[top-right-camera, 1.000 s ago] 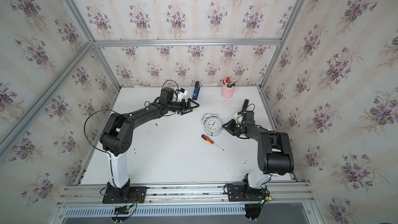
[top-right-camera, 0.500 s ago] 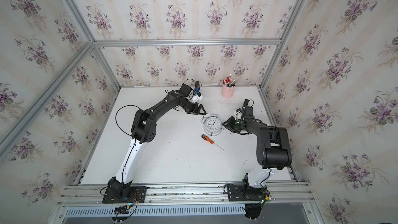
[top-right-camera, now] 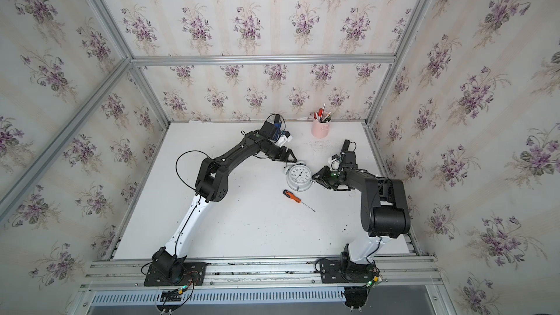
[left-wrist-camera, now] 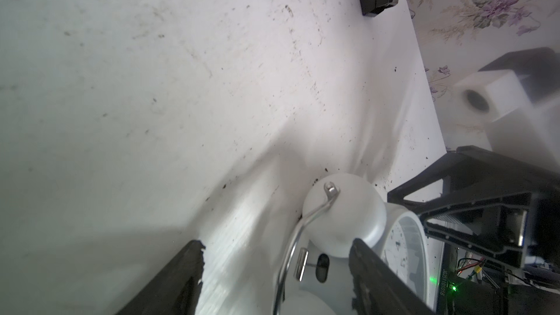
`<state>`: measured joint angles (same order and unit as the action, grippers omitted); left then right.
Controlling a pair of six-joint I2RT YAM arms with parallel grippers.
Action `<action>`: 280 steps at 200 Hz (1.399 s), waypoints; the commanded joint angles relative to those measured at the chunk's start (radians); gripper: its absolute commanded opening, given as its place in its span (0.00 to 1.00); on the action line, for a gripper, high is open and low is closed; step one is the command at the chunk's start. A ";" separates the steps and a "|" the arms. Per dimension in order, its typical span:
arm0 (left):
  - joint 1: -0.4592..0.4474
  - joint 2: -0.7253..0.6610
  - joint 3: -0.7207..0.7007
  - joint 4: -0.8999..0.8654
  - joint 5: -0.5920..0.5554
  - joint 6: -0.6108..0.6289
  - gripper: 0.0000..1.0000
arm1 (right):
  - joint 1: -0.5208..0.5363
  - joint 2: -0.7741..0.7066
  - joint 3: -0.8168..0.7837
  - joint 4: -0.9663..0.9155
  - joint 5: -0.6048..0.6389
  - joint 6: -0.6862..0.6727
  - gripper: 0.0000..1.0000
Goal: Remove the battery from the alarm
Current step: Adjust the alarm at the center of the board.
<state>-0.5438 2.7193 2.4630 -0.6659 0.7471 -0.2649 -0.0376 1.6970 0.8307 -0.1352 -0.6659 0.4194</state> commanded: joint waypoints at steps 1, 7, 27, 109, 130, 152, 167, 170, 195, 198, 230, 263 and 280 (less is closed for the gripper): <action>-0.004 0.020 0.017 -0.006 -0.007 -0.007 0.63 | 0.003 0.011 0.015 -0.012 -0.004 -0.024 0.33; -0.003 0.022 0.015 -0.010 -0.006 -0.003 0.59 | 0.002 0.016 0.017 -0.012 -0.007 -0.024 0.33; -0.002 0.032 0.020 -0.037 0.015 0.006 0.42 | 0.002 0.036 0.026 -0.008 -0.013 -0.022 0.32; 0.011 -0.048 -0.048 -0.016 0.075 -0.045 0.07 | 0.002 0.045 0.072 -0.015 -0.010 -0.010 0.31; 0.035 -0.161 -0.106 -0.009 0.017 -0.055 0.03 | 0.002 0.020 0.101 -0.036 0.008 -0.006 0.32; 0.075 -0.326 -0.225 0.009 -0.059 -0.040 0.02 | 0.002 -0.015 0.129 -0.046 0.017 0.002 0.33; 0.088 -0.420 -0.253 -0.070 -0.150 0.036 0.02 | 0.002 -0.035 0.140 -0.060 0.027 0.005 0.33; 0.089 -0.437 -0.253 -0.094 -0.166 0.056 0.02 | 0.002 -0.039 0.141 -0.061 0.029 0.007 0.33; 0.090 -0.577 -0.305 -0.238 -0.372 0.189 0.02 | 0.002 -0.075 0.136 -0.060 0.026 0.020 0.33; 0.091 -0.595 -0.319 -0.248 -0.405 0.200 0.02 | 0.002 -0.078 0.133 -0.056 0.025 0.022 0.33; 0.090 -0.728 -0.428 -0.359 -0.755 0.273 0.02 | 0.003 -0.121 0.087 -0.045 0.011 0.039 0.33; 0.034 -0.806 -0.512 -0.395 -1.103 0.320 0.02 | 0.007 -0.174 0.033 -0.037 0.011 0.047 0.34; -0.029 -0.804 -0.554 -0.393 -1.269 0.338 0.02 | 0.014 -0.194 0.008 -0.025 0.003 0.057 0.34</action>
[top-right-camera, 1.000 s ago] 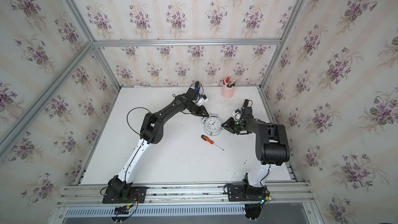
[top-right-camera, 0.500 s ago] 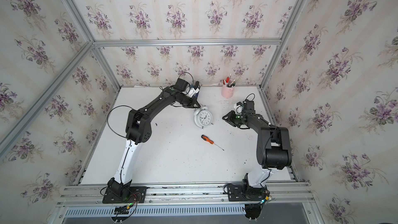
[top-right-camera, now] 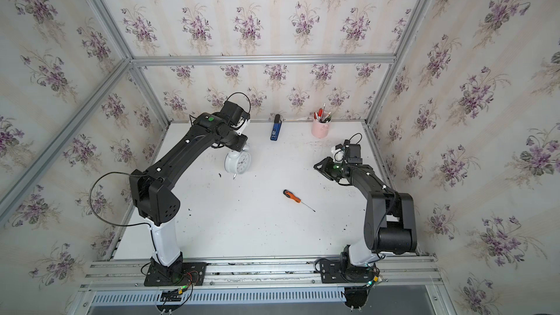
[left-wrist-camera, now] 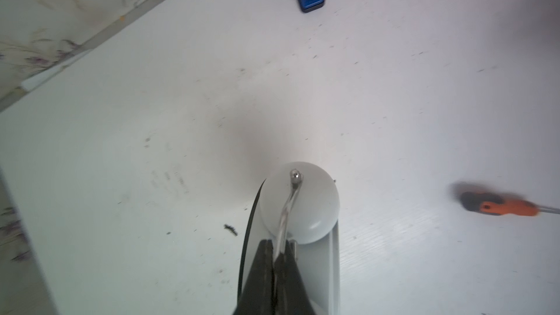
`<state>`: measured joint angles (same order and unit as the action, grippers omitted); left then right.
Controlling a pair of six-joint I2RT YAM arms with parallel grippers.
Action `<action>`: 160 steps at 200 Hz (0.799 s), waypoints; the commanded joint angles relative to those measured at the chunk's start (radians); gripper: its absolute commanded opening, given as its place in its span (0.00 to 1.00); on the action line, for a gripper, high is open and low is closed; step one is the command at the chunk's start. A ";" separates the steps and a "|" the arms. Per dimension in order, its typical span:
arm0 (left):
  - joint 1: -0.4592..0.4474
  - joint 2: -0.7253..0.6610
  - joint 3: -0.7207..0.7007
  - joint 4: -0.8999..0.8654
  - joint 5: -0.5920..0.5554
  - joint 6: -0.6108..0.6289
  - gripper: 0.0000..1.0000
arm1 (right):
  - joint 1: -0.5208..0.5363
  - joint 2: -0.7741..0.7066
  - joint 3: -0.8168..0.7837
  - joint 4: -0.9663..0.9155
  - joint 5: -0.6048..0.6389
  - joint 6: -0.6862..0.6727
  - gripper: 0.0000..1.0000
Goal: Remove the battery from the alarm
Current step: Adjust the alarm at the center of the board.
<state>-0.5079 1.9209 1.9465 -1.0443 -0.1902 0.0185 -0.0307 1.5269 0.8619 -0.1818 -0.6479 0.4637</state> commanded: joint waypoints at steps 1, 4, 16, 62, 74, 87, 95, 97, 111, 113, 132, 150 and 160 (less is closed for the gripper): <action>-0.071 -0.005 -0.042 -0.013 -0.340 0.054 0.02 | 0.007 -0.025 -0.023 0.023 -0.016 0.014 0.34; -0.083 -0.004 -0.052 -0.006 -0.365 0.052 0.02 | 0.009 -0.029 -0.027 0.023 -0.016 0.016 0.34; -0.131 0.007 -0.112 0.034 -0.464 0.043 0.01 | 0.011 -0.039 -0.042 0.029 -0.014 0.020 0.34; -0.265 0.128 -0.184 0.058 -0.611 -0.034 0.00 | 0.012 -0.092 -0.060 0.023 -0.021 0.023 0.34; -0.294 0.144 -0.188 0.072 -0.628 -0.038 0.00 | 0.011 -0.102 -0.057 0.014 -0.020 0.016 0.35; -0.320 0.169 -0.168 0.049 -0.606 -0.075 0.00 | 0.012 -0.103 -0.055 0.002 -0.014 0.009 0.35; -0.337 0.181 -0.162 0.041 -0.595 -0.087 0.00 | 0.011 -0.102 -0.056 -0.004 -0.014 0.006 0.35; -0.340 0.183 -0.159 0.038 -0.586 -0.094 0.01 | 0.011 -0.102 -0.056 -0.004 -0.014 0.005 0.35; -0.373 0.188 -0.155 0.037 -0.526 -0.119 0.15 | 0.011 -0.102 -0.063 -0.006 -0.014 0.003 0.35; -0.378 0.189 -0.157 0.039 -0.524 -0.123 0.17 | 0.012 -0.103 -0.064 -0.007 -0.013 0.003 0.36; -0.413 0.200 -0.155 0.034 -0.471 -0.166 0.37 | 0.011 -0.106 -0.067 -0.016 -0.007 -0.005 0.36; -0.424 0.218 -0.151 0.014 -0.439 -0.220 0.44 | 0.011 -0.112 -0.063 -0.032 -0.001 -0.014 0.37; -0.428 0.219 -0.160 0.015 -0.419 -0.242 0.46 | 0.011 -0.114 -0.057 -0.046 0.000 -0.023 0.37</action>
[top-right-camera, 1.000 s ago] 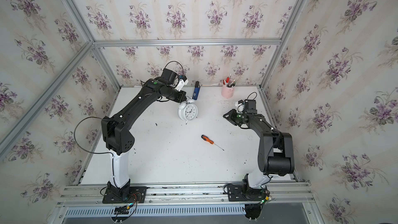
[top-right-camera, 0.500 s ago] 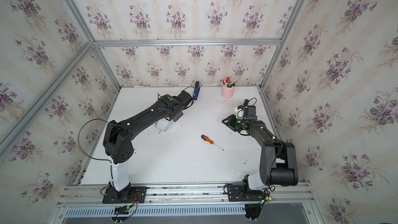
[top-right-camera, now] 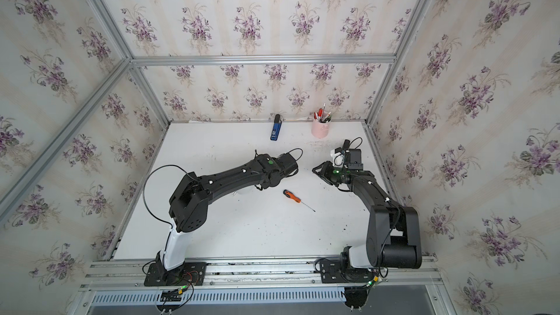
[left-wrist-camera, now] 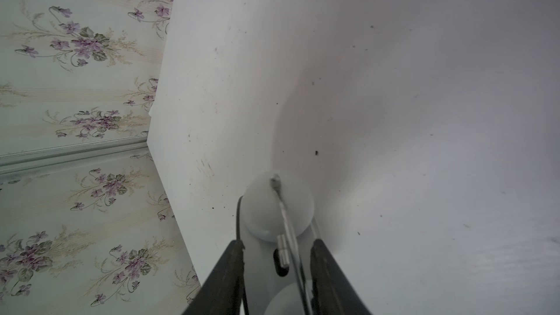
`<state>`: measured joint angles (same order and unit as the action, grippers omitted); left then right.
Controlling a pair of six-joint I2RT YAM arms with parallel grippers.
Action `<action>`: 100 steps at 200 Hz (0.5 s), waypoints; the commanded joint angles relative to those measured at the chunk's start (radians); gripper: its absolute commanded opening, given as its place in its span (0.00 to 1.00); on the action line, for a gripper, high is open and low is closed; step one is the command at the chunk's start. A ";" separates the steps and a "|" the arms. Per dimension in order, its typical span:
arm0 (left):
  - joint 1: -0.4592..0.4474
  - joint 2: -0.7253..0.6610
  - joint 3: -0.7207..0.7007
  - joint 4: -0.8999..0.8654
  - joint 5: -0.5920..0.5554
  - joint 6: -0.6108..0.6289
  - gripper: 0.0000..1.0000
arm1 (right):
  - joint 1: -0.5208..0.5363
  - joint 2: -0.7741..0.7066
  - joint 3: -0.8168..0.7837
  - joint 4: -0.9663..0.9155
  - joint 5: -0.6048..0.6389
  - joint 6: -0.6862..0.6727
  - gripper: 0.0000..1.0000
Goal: Remove the battery from the alarm
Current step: Adjust the alarm at the center of the board.
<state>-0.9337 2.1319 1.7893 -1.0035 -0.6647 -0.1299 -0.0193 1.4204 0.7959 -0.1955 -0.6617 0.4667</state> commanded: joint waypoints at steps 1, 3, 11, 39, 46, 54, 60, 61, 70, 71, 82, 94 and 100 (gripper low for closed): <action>-0.002 0.009 -0.004 -0.025 0.058 -0.096 0.46 | -0.001 -0.007 0.009 -0.033 0.015 -0.027 0.37; -0.004 0.009 -0.006 -0.024 0.062 -0.099 0.46 | -0.001 -0.006 0.011 -0.037 0.017 -0.029 0.37; -0.009 0.008 -0.016 -0.013 0.066 -0.107 0.47 | -0.001 -0.006 0.014 -0.045 0.019 -0.032 0.37; -0.011 0.000 -0.033 0.002 0.104 -0.127 0.48 | -0.001 -0.008 0.018 -0.047 0.020 -0.033 0.37; -0.009 0.000 -0.033 0.008 0.120 -0.126 0.49 | -0.001 -0.008 0.019 -0.047 0.021 -0.033 0.37; -0.011 0.002 -0.030 0.015 0.145 -0.121 0.51 | -0.001 -0.008 0.020 -0.047 0.023 -0.033 0.37; -0.011 0.004 -0.029 0.016 0.158 -0.121 0.51 | -0.001 -0.008 0.020 -0.047 0.025 -0.035 0.38; -0.011 0.005 -0.028 0.016 0.161 -0.122 0.51 | -0.002 -0.008 0.020 -0.047 0.025 -0.035 0.38; -0.011 0.006 -0.027 0.014 0.165 -0.130 0.51 | -0.002 -0.010 0.021 -0.051 0.029 -0.036 0.38; -0.011 0.006 -0.027 0.015 0.165 -0.130 0.51 | -0.002 -0.011 0.022 -0.051 0.029 -0.036 0.37; -0.009 0.000 -0.027 0.013 0.178 -0.134 0.53 | -0.002 -0.014 0.023 -0.058 0.028 -0.039 0.38; 0.000 -0.024 -0.019 0.001 0.201 -0.159 0.54 | -0.003 -0.020 0.030 -0.075 0.027 -0.046 0.38; 0.010 -0.047 -0.020 0.000 0.212 -0.168 0.56 | -0.004 -0.025 0.031 -0.087 0.031 -0.049 0.38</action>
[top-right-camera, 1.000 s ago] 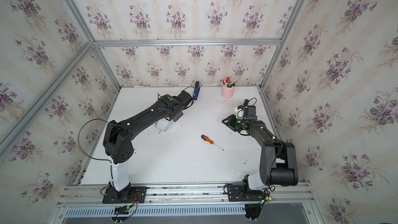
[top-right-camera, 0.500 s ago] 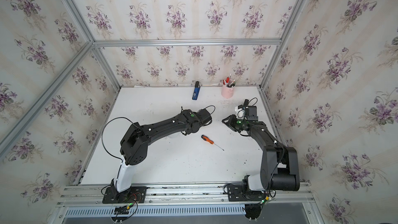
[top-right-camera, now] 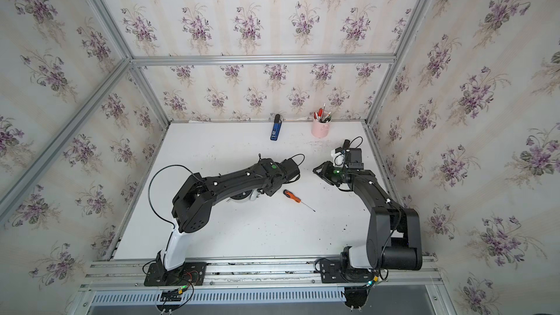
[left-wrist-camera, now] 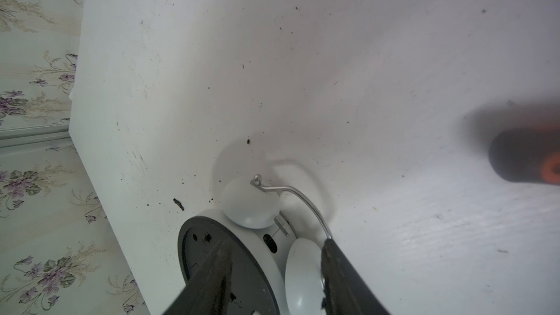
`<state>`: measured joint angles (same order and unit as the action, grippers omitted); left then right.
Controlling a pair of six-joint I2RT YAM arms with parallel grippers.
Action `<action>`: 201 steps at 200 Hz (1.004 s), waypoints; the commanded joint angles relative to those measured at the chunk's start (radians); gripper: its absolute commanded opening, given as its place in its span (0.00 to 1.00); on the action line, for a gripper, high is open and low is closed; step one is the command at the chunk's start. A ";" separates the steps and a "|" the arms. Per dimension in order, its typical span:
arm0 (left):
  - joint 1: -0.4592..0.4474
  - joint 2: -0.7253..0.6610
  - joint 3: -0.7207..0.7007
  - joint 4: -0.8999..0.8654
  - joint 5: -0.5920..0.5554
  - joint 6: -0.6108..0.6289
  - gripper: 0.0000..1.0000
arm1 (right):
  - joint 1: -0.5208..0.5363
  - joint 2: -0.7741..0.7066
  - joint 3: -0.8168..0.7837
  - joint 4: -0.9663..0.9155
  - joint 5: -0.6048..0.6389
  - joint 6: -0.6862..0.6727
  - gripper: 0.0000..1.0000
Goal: Remove the battery from the alarm
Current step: Adjust the alarm at the center of the board.
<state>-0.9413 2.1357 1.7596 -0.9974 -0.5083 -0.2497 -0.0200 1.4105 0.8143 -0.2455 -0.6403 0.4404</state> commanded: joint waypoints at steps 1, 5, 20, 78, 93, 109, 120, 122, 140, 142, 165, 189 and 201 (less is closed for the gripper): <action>0.019 -0.056 0.010 -0.006 0.057 -0.051 0.58 | -0.004 -0.016 0.013 -0.038 0.010 -0.023 0.38; 0.028 -0.075 0.011 -0.008 0.068 -0.060 0.61 | -0.007 -0.024 0.011 -0.043 0.010 -0.021 0.38; 0.084 -0.159 0.022 -0.022 0.133 -0.096 0.66 | -0.022 -0.059 -0.007 -0.060 -0.004 -0.001 0.38; 0.464 -0.320 -0.024 0.079 0.449 0.018 0.60 | 0.432 -0.277 -0.179 0.064 0.164 0.426 0.32; 0.538 -0.253 -0.021 0.117 0.549 0.010 0.42 | 0.649 -0.266 -0.215 0.165 0.269 0.574 0.18; 0.576 -0.164 0.005 0.139 0.601 0.012 0.29 | 0.820 -0.203 -0.201 0.214 0.383 0.639 0.05; 0.579 -0.120 0.018 0.156 0.623 0.017 0.27 | 0.888 -0.131 -0.178 0.249 0.407 0.667 0.01; 0.578 -0.113 0.019 0.161 0.628 0.019 0.27 | 0.897 -0.115 -0.176 0.264 0.403 0.669 0.00; 0.579 -0.070 0.006 0.168 0.618 0.006 0.23 | 0.958 0.016 -0.121 0.323 0.400 0.695 0.00; 0.581 -0.067 0.004 0.169 0.618 0.004 0.23 | 0.966 0.027 -0.113 0.327 0.405 0.696 0.00; 0.578 -0.066 -0.071 0.204 0.638 0.001 0.23 | 1.001 0.158 -0.009 0.339 0.408 0.698 0.00; 0.579 -0.059 -0.127 0.201 0.612 -0.016 0.21 | 1.017 0.263 0.087 0.326 0.414 0.705 0.00; 0.579 -0.062 -0.159 0.206 0.600 -0.029 0.21 | 1.017 0.295 0.121 0.296 0.428 0.705 0.00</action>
<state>-0.3603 2.0735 1.6409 -0.8066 0.1020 -0.2550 0.9905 1.6539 0.8787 0.0620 -0.2504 1.1259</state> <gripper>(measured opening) 0.209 0.056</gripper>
